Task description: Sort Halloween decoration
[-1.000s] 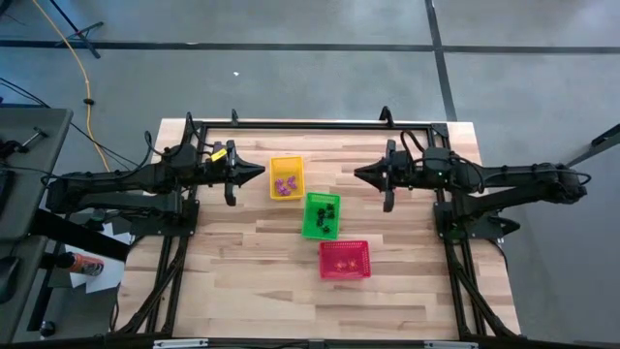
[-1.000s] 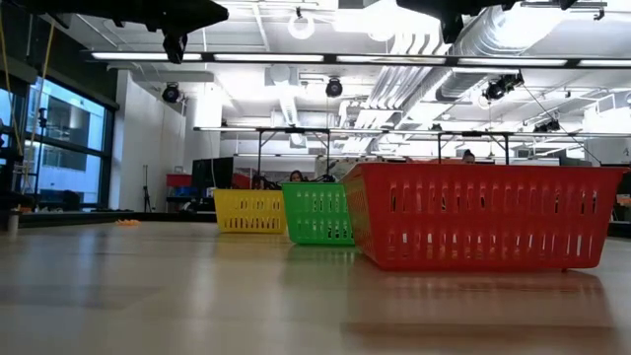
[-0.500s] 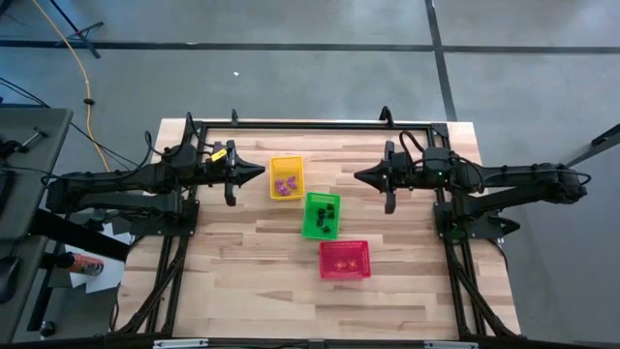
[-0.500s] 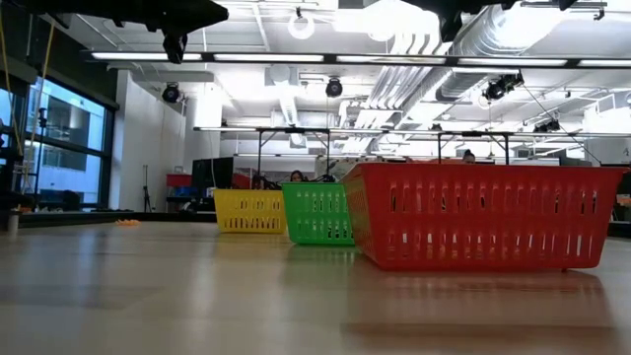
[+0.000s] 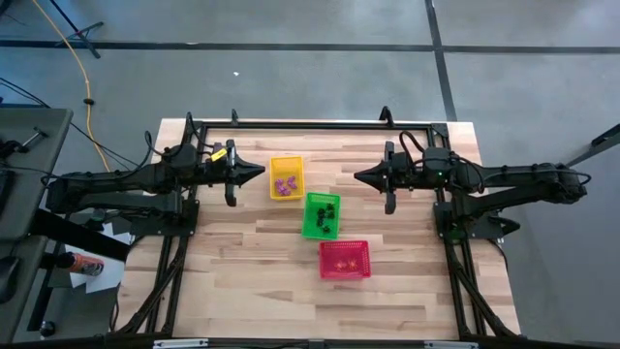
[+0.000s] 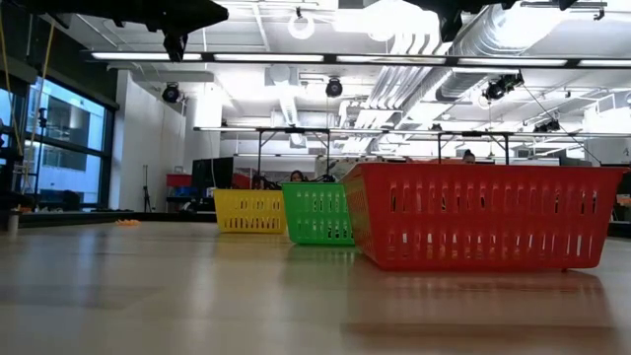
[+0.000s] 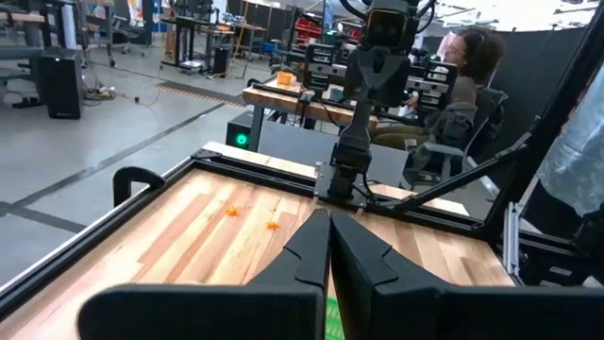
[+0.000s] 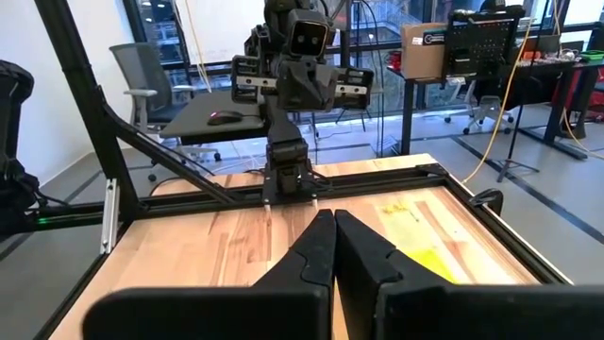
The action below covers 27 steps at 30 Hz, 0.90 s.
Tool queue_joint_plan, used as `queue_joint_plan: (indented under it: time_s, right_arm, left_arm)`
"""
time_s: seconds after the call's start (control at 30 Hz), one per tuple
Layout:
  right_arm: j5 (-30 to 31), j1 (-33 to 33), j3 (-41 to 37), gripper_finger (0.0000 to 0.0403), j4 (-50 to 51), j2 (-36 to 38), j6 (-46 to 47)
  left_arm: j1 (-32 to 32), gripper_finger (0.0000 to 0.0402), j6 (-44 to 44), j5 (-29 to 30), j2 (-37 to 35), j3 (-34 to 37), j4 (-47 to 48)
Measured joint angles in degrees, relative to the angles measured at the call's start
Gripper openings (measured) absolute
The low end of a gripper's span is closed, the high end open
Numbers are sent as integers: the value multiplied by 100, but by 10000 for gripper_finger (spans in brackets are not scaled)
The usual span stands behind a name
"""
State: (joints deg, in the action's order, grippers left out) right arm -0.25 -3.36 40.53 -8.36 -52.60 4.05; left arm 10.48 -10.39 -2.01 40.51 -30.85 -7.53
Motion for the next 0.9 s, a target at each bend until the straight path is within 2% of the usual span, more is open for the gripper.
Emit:
queue_joint_plan:
  time_s: [0.17, 0.23, 0.43, 0.57, 0.73, 0.9]
  right_arm:
    - [25, -13, 0, 0, 2, 0, -1]
    - [64, -67, 0, 0, 16, 0, -1]
    - [61, -311, 2, 0, 47, -2, 2]
    - [2, -411, 2, 0, 48, -2, 108]
    - [-26, -415, 2, 0, 135, -2, 163]
    - [-26, -413, 2, 0, 241, -2, 173]
  left_arm:
    - [132, 10, -882, 818, 130, 0, 39]
    - [395, 24, -1197, 954, 243, -83, 406]
    - [1769, 95, -1894, 955, 868, -720, 3014]
    - [2623, 144, -2126, 941, 1362, -734, 4017]
    - [3223, 191, -2537, 939, 2036, -734, 4569]
    - [3507, 204, -2665, 1015, 2733, -734, 4677]
